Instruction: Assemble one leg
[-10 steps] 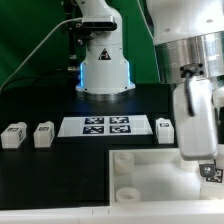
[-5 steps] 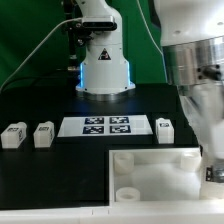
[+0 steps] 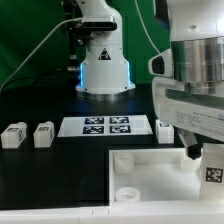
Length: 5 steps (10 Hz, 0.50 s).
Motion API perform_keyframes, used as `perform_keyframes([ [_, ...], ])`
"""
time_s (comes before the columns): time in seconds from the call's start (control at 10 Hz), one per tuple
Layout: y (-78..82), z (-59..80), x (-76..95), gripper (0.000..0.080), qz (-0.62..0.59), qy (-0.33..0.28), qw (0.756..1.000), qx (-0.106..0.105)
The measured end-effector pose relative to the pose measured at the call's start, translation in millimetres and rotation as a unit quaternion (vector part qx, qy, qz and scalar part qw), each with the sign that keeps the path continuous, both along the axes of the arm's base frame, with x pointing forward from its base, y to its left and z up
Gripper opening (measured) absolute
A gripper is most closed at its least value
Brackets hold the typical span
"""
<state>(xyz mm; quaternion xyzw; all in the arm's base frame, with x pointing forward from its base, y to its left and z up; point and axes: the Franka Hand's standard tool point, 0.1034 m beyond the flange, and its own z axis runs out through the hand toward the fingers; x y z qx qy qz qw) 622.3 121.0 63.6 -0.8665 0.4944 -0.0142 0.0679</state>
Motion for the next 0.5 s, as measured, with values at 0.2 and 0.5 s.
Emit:
perform_keyframes([
  [0.2,2.3,3.0,6.1,0.0649,0.2,-0.016,0.979,-0.047],
  [0.5,3.5,1.3,6.7,0.0534,0.187,-0.019,0.981,-0.043],
])
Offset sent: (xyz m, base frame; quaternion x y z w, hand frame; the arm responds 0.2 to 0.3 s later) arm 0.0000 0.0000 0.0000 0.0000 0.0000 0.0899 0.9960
